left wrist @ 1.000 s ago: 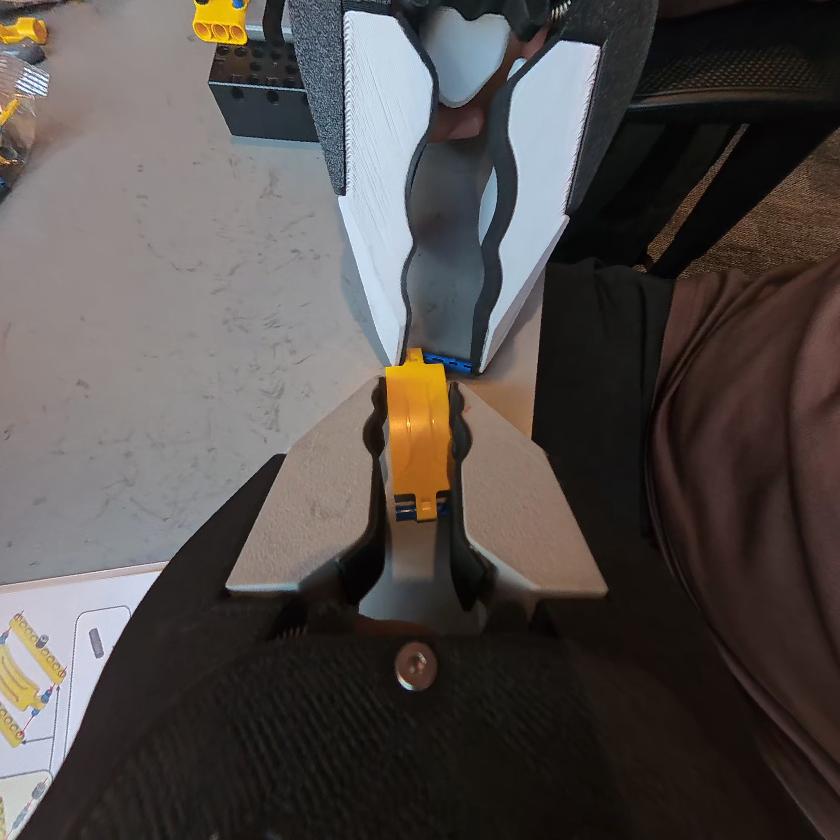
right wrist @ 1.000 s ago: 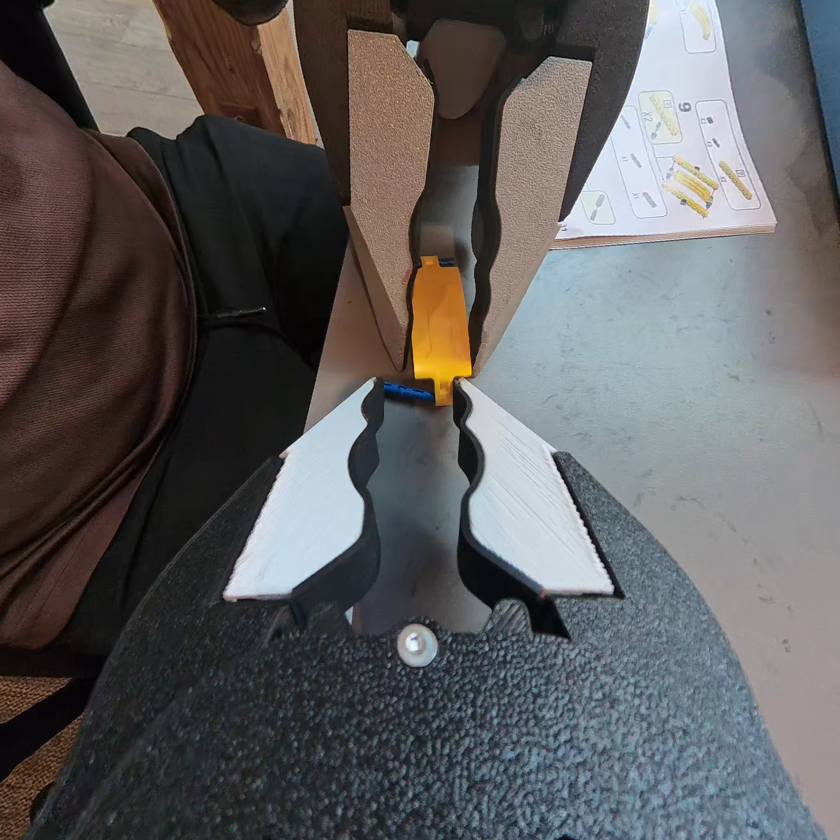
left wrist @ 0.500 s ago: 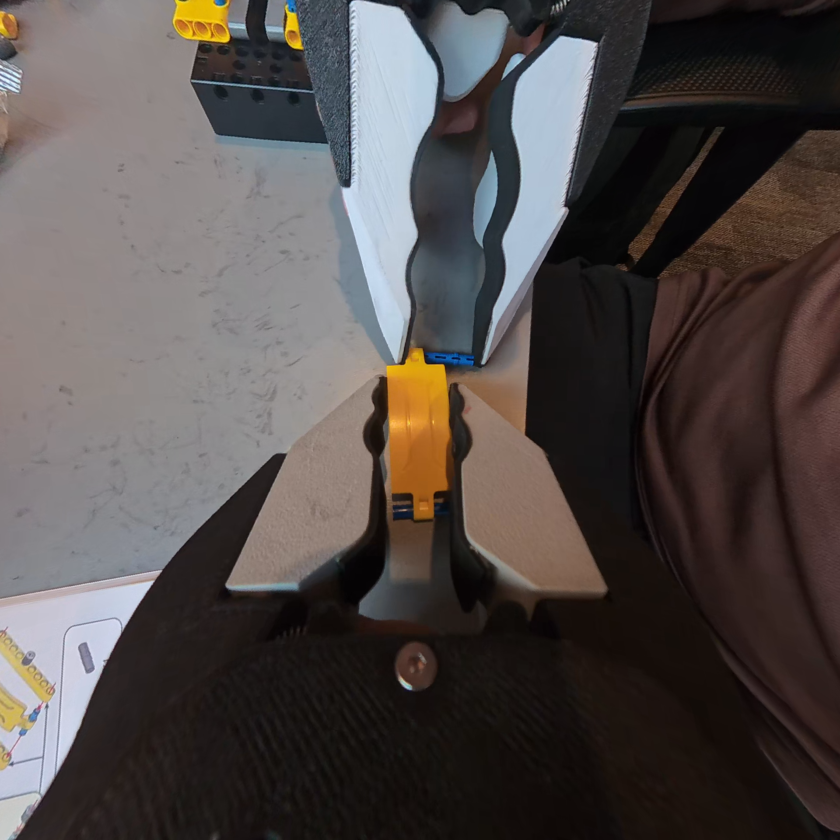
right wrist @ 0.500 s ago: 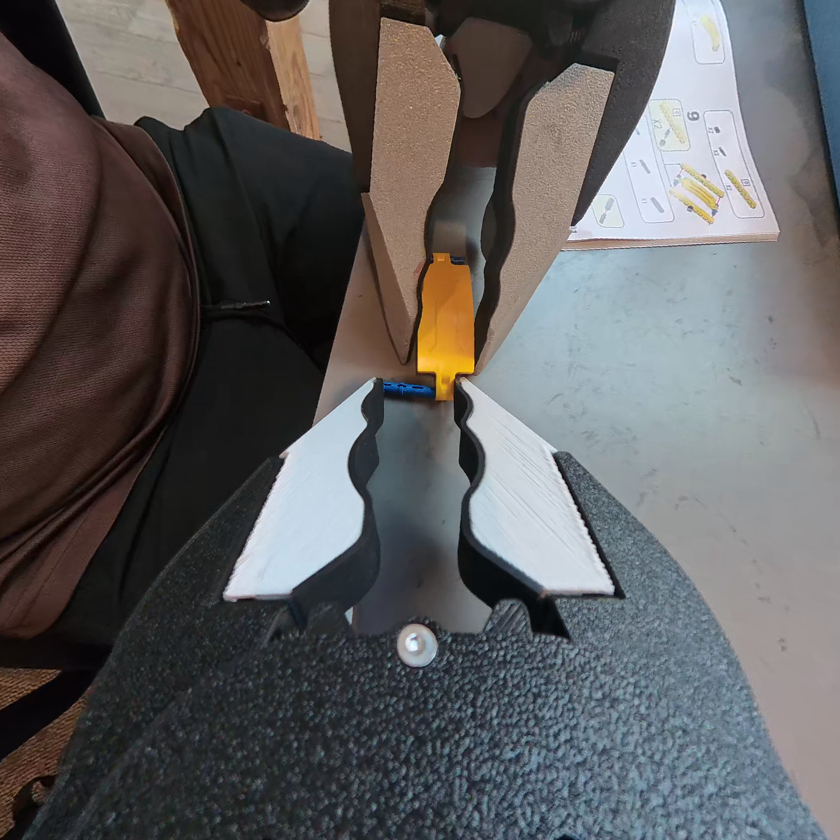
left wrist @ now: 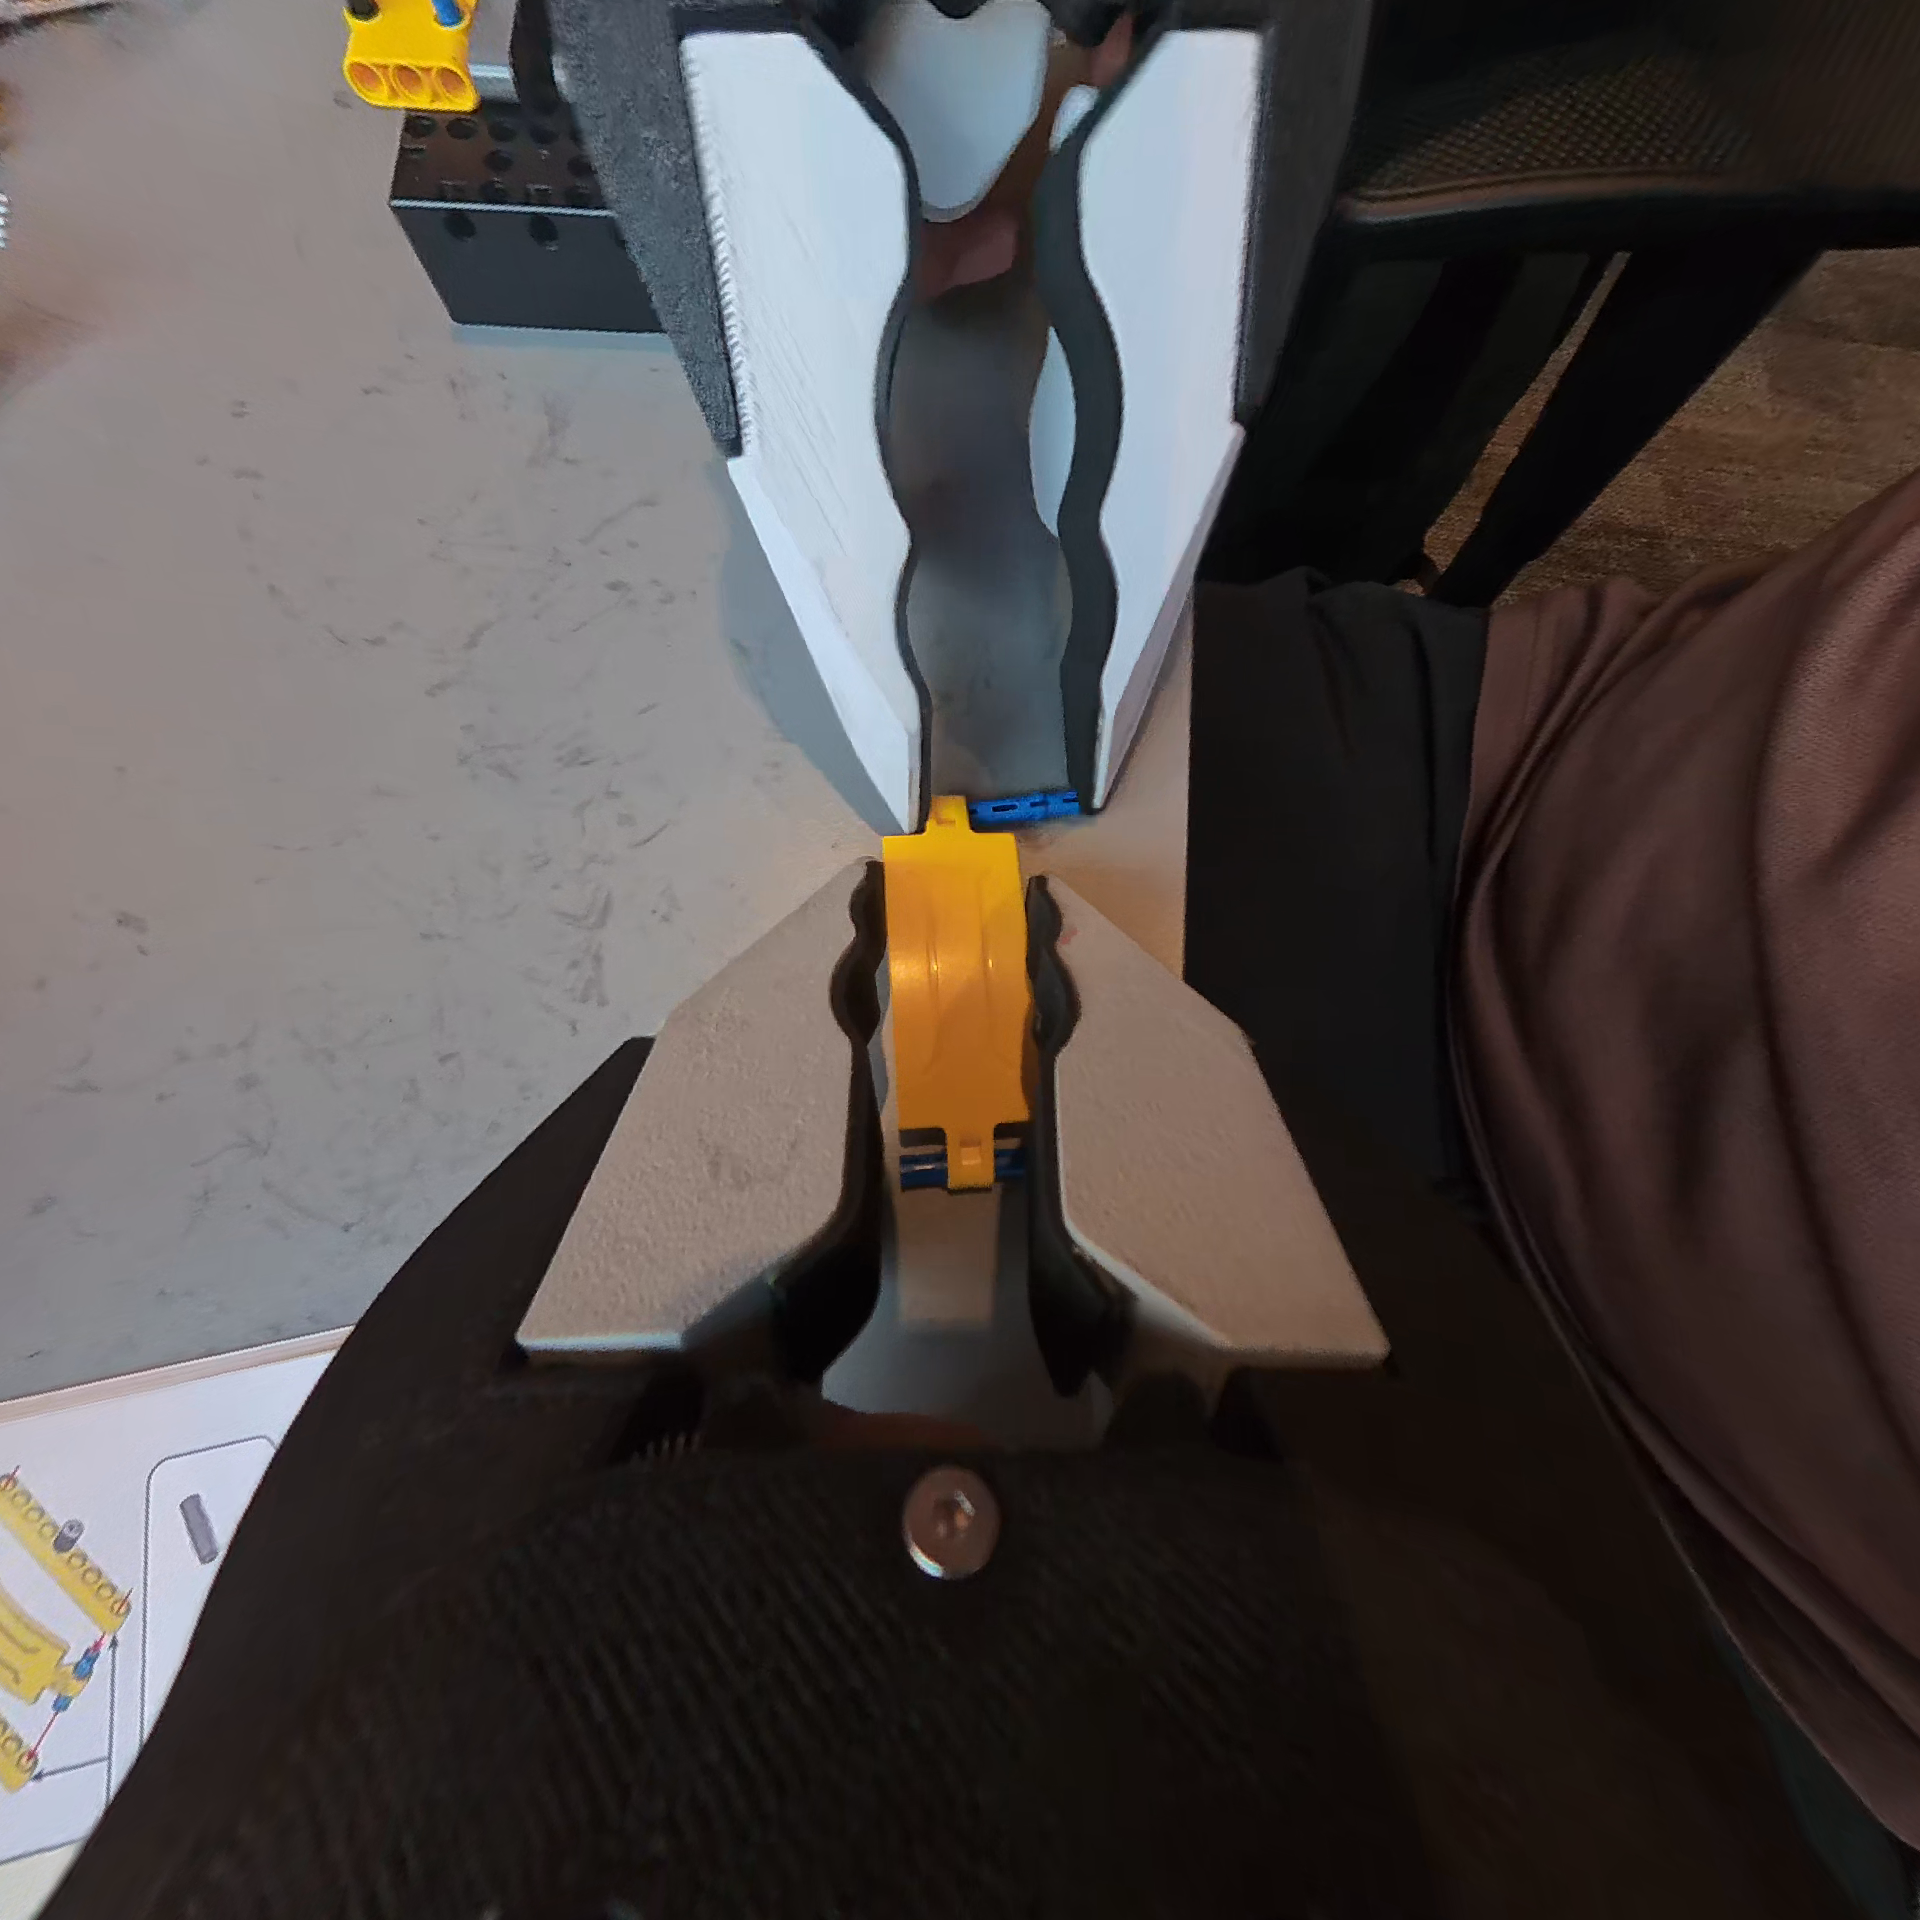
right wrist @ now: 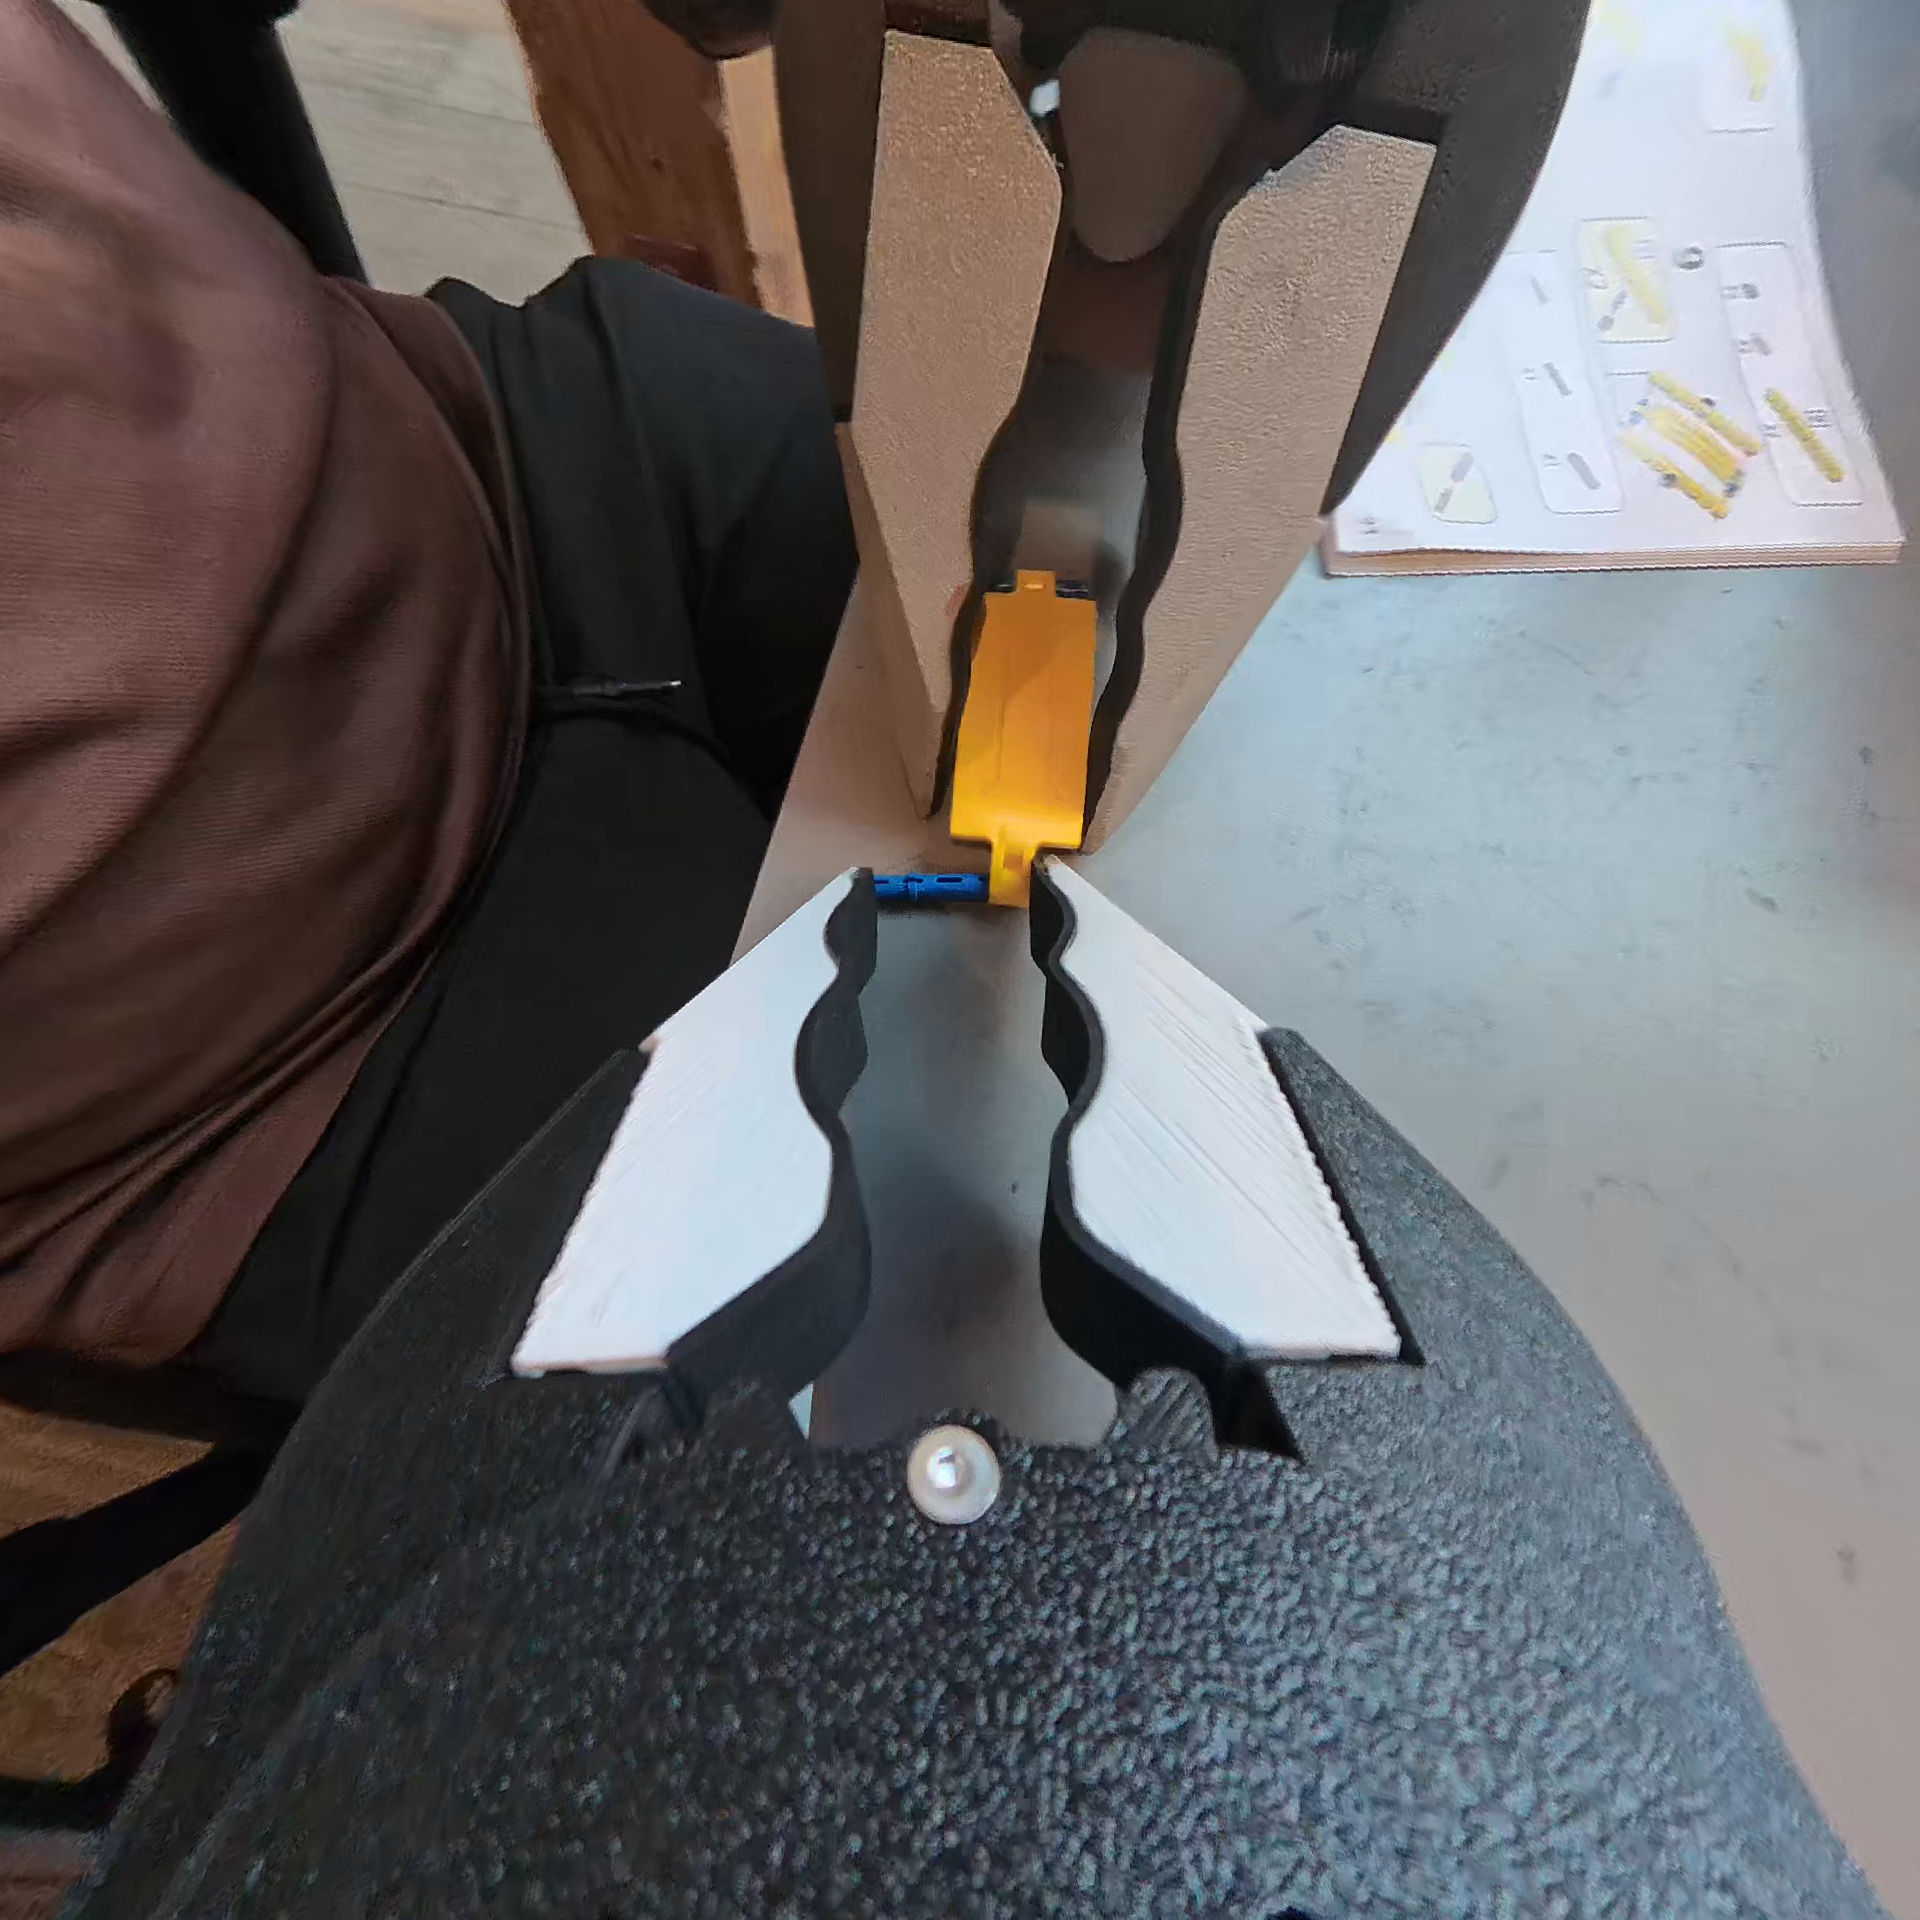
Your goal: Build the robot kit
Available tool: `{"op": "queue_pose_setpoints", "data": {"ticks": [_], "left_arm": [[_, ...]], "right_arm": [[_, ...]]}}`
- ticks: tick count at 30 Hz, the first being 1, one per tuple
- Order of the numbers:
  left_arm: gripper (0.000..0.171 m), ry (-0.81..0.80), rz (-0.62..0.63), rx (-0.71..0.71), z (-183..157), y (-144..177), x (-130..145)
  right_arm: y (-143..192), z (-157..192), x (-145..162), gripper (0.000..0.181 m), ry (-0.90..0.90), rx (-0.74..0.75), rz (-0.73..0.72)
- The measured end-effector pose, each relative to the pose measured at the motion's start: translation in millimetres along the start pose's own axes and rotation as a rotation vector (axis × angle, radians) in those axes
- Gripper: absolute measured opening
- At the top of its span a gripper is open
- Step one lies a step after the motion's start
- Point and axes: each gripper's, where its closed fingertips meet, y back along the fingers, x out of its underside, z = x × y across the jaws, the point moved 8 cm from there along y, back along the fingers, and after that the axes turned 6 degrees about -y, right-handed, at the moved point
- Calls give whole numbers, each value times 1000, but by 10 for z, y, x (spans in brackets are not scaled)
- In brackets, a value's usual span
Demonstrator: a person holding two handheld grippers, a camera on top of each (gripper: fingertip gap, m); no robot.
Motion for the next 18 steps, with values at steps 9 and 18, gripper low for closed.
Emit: {"op": "queue_pose_setpoints", "data": {"ticks": [9, 18], "left_arm": [[24, 38, -1, -26, 30, 8, 7], [24, 41, 1, -49, 24, 2, 0]], "right_arm": [[-16, -48, -22, 22, -22, 61, 1], [-10, 10, -14, 22, -11, 145, -1]]}}
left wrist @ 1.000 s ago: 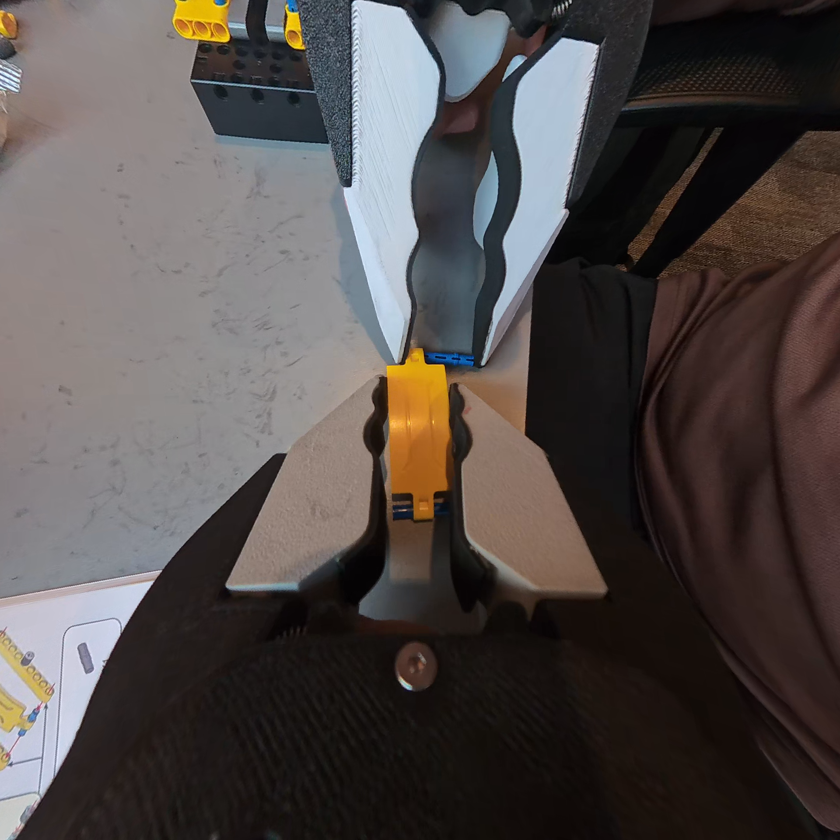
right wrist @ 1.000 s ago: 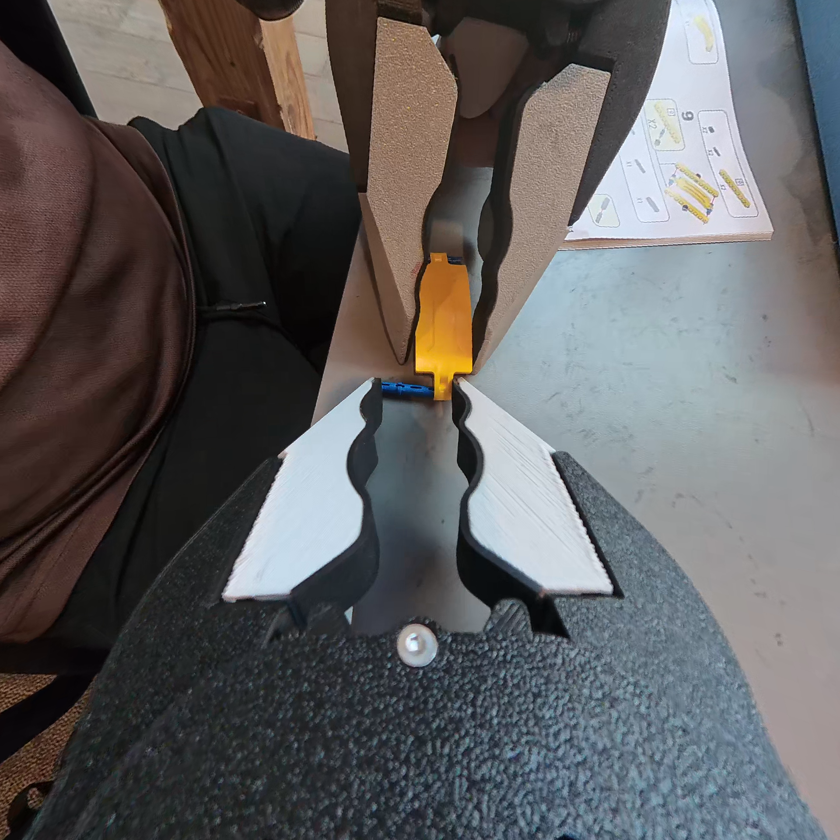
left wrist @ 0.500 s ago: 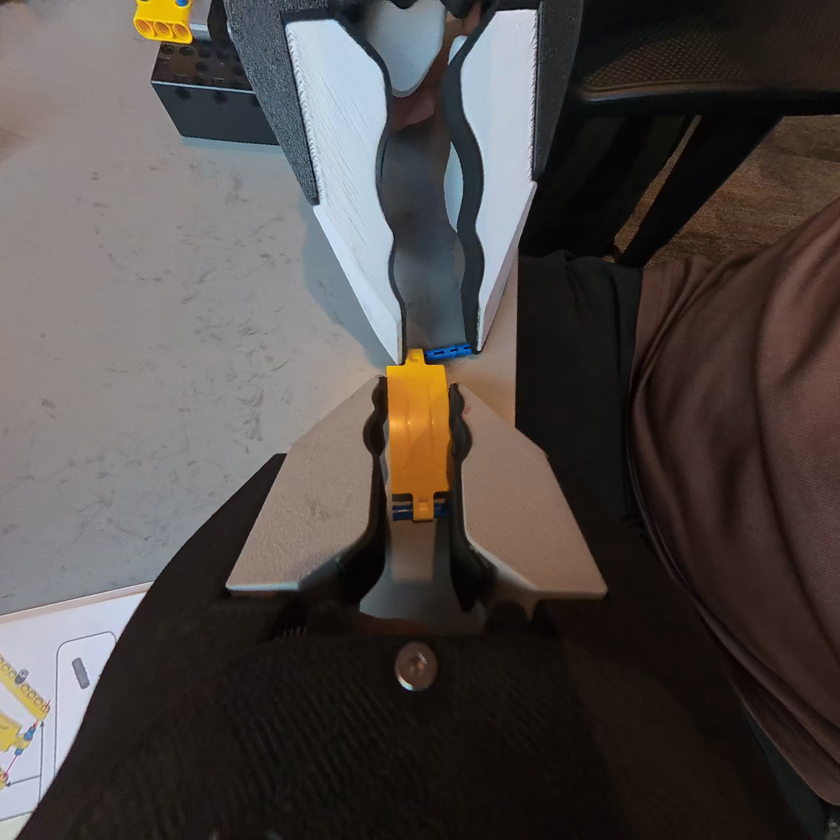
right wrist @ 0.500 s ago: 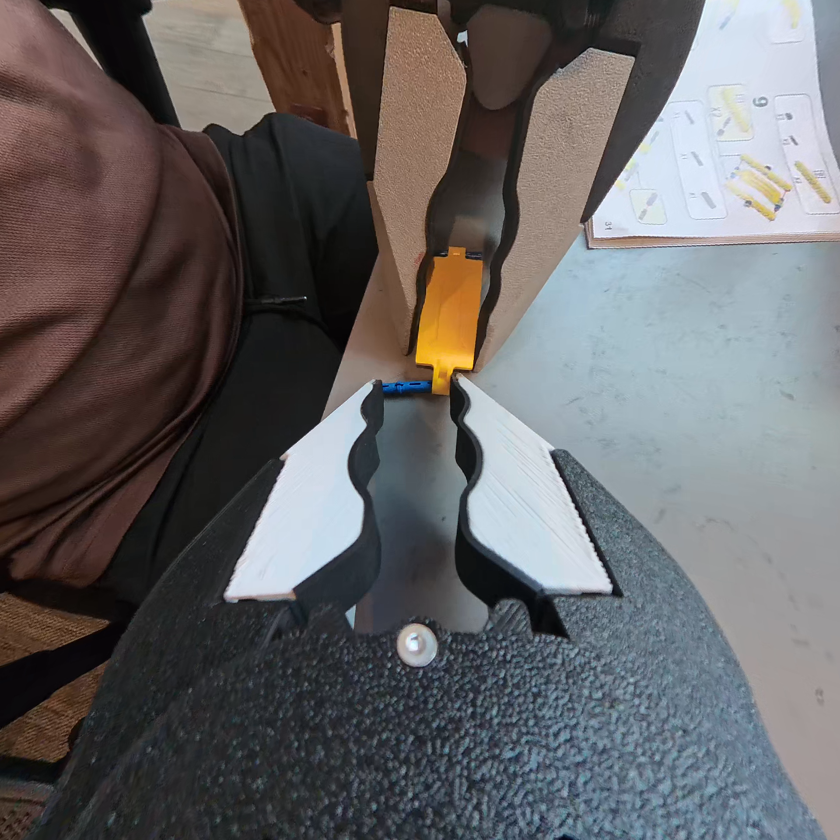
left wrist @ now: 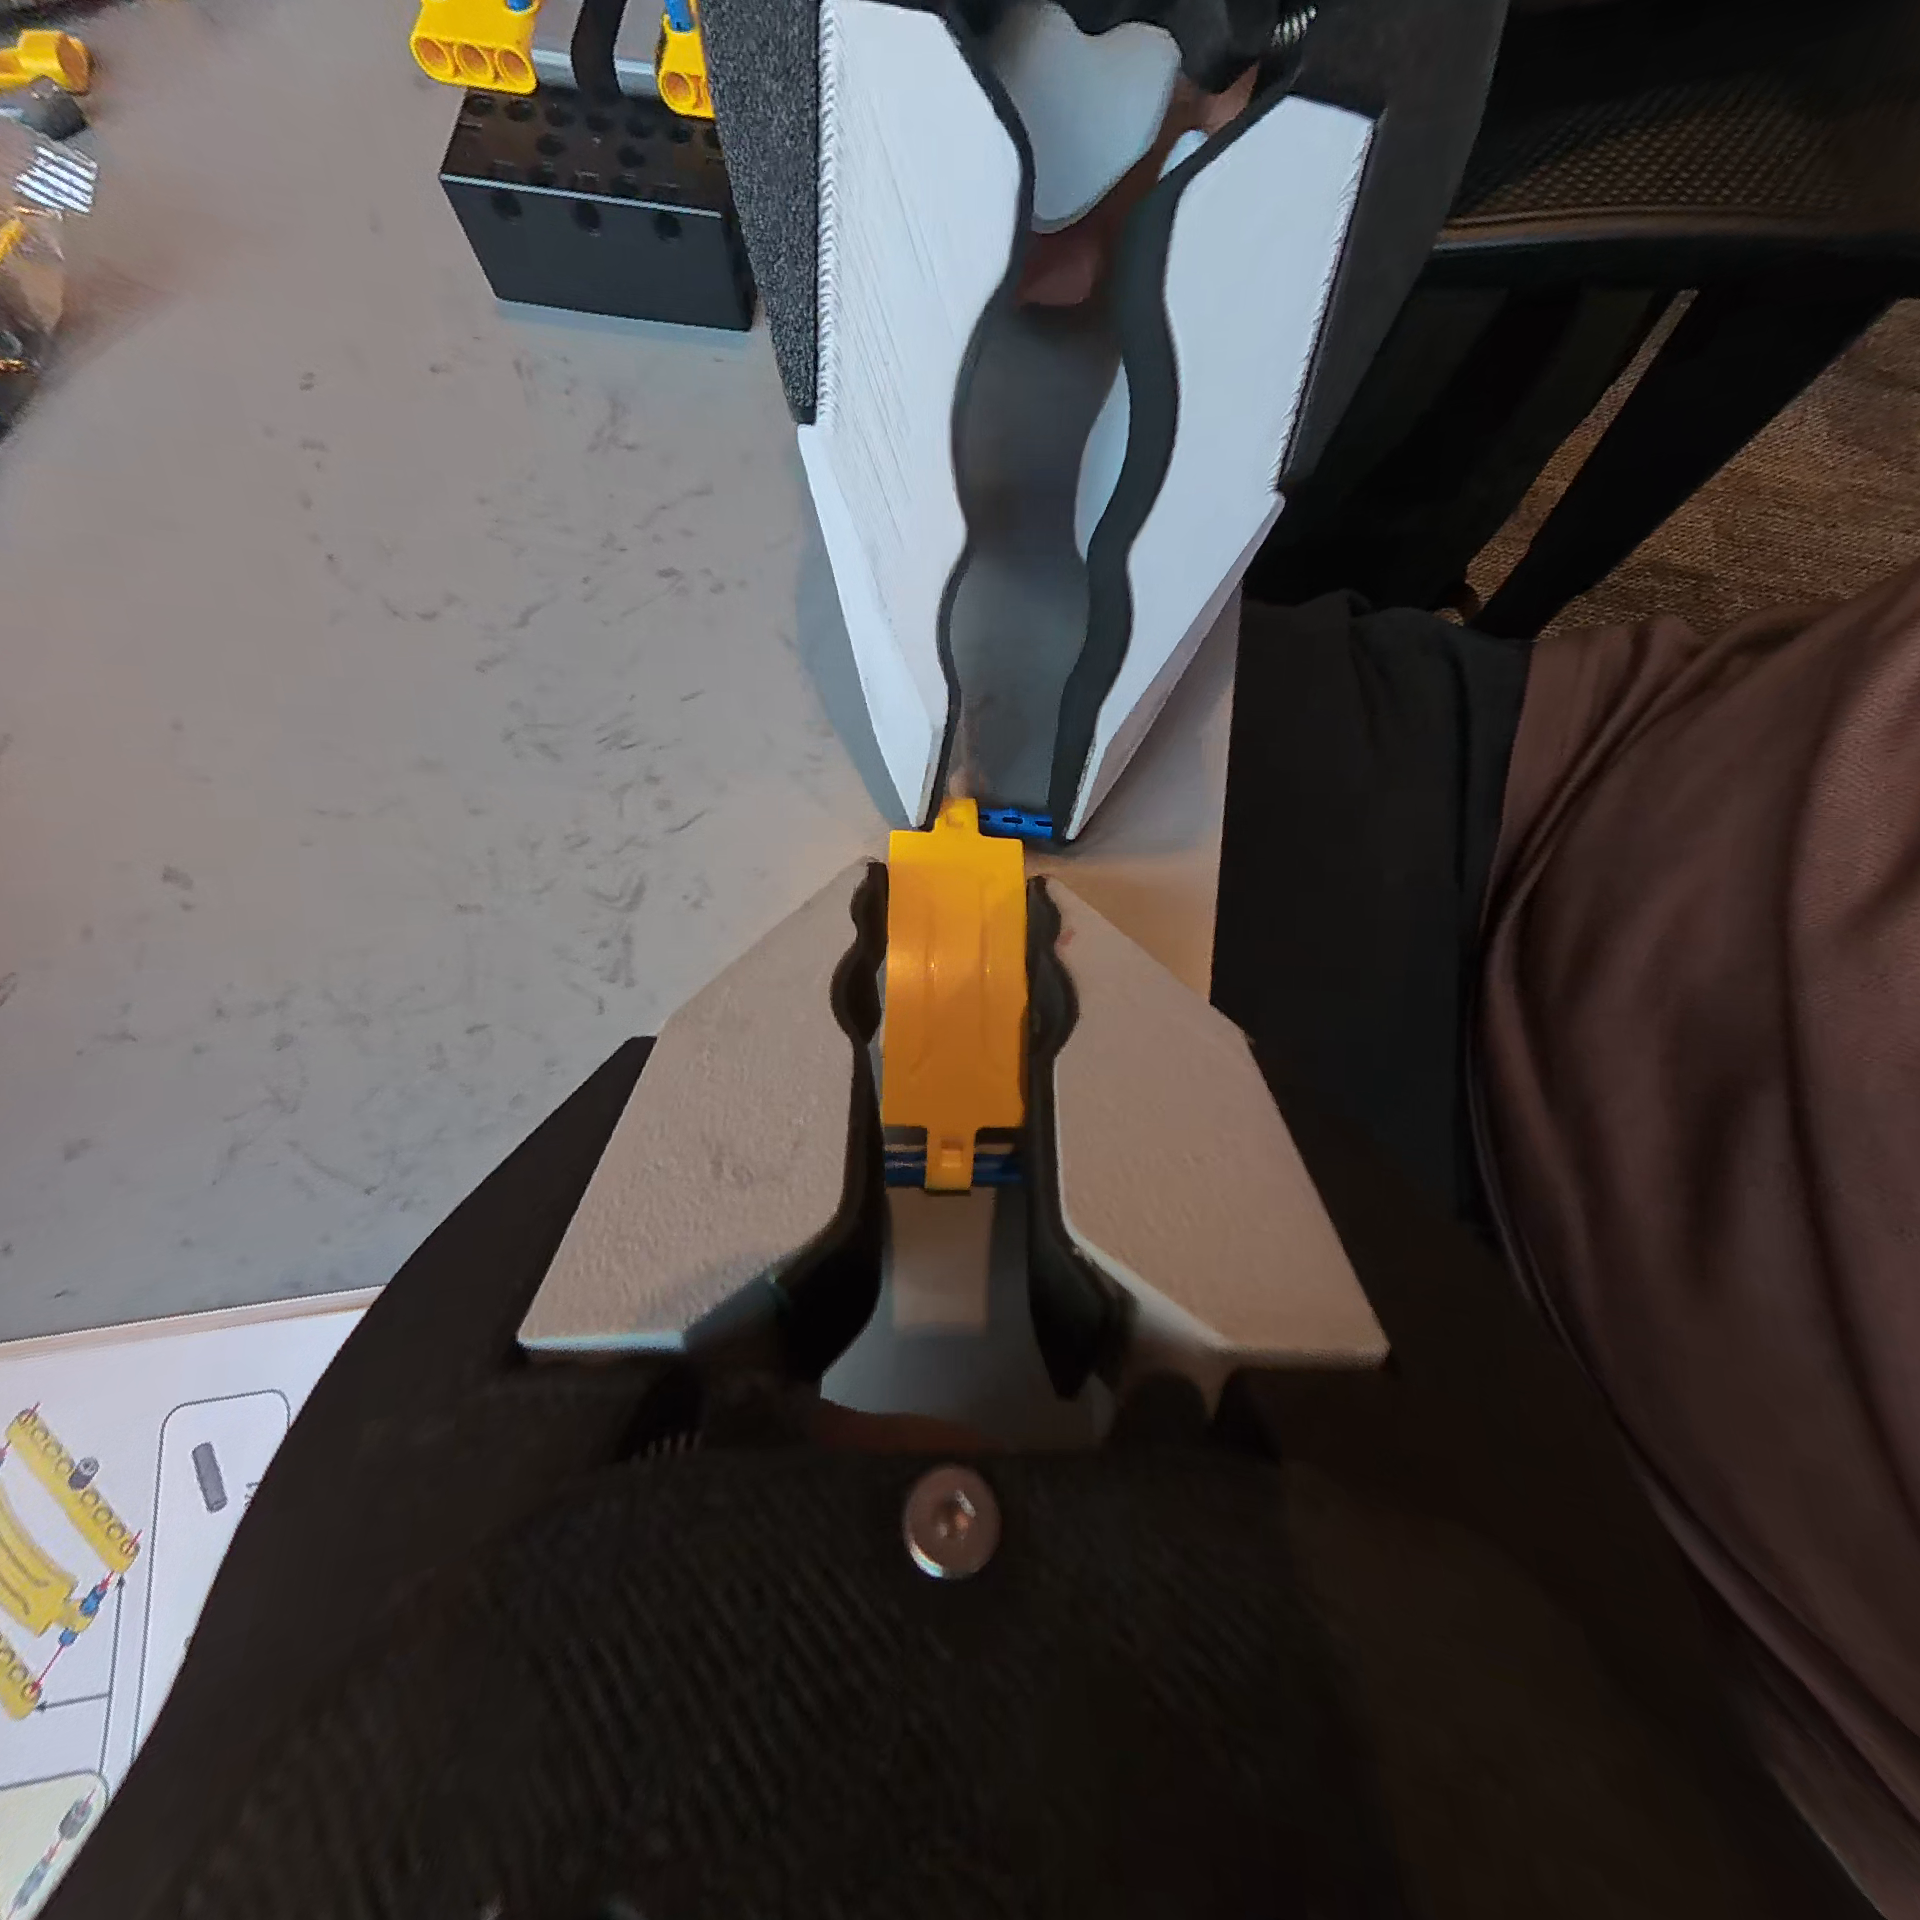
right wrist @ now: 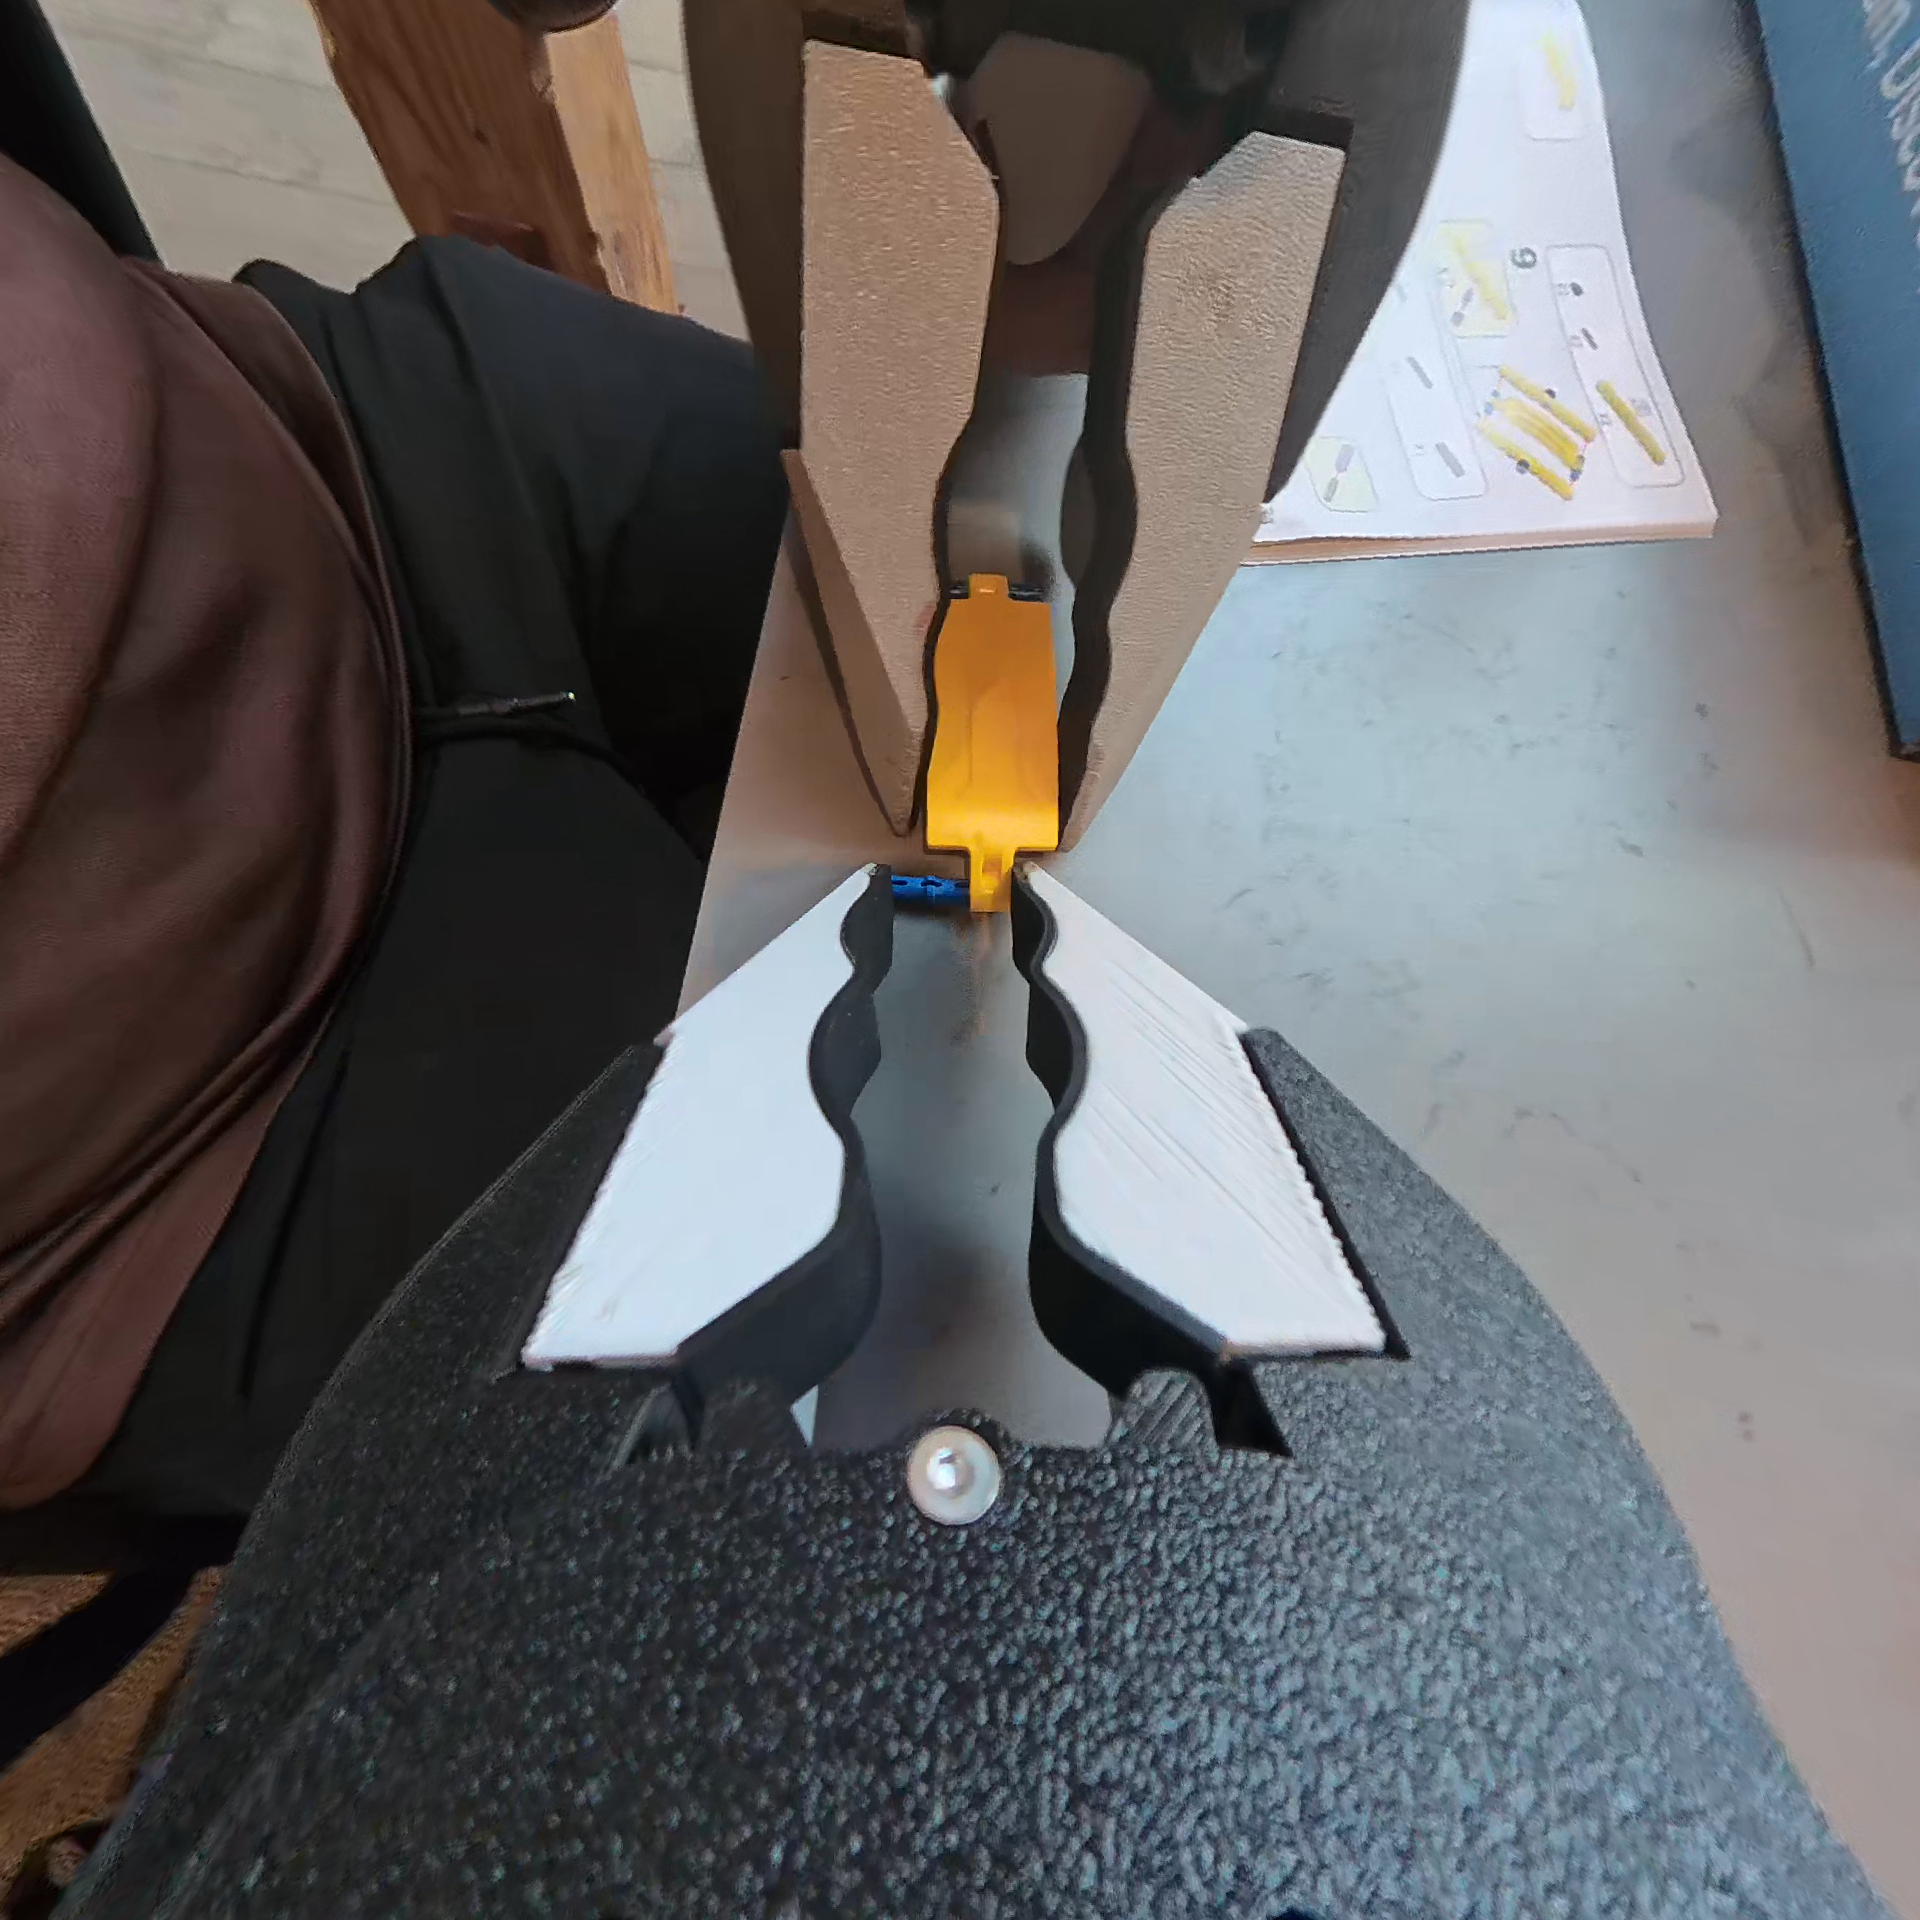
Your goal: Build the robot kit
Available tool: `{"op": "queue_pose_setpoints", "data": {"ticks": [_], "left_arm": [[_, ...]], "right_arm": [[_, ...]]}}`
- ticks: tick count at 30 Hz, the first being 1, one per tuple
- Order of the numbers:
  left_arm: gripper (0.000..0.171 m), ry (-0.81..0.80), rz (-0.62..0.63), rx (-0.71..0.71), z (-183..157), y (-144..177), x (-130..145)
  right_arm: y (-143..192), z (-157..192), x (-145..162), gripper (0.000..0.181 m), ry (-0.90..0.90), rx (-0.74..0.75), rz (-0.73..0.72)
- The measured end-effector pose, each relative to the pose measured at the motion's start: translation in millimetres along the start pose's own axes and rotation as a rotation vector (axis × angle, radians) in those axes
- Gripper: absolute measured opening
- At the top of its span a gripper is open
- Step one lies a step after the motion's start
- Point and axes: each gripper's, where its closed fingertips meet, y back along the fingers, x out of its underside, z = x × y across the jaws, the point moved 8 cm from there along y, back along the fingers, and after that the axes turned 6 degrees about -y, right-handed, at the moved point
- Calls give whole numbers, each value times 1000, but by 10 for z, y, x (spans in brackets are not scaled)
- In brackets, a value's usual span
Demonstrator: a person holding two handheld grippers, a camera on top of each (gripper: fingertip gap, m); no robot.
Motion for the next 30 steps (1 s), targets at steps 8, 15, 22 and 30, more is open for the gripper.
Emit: {"op": "queue_pose_setpoints", "data": {"ticks": [8, 15, 22, 30], "left_arm": [[24, 48, 9, -98, 20, 14, 5], [23, -14, 13, -122, -73, -1, -29], [23, -67, 45, -106, -179, -16, -74], [23, -4, 25, -35, -147, -31, -67]], "right_arm": [[146, 68, 50, 30, -47, 224, 24], [77, 145, 29, 34, -42, 268, 6], [13, 253, -64, 34, 124, 283, 29], [20, 229, -28, 30, 61, 206, 1]]}}
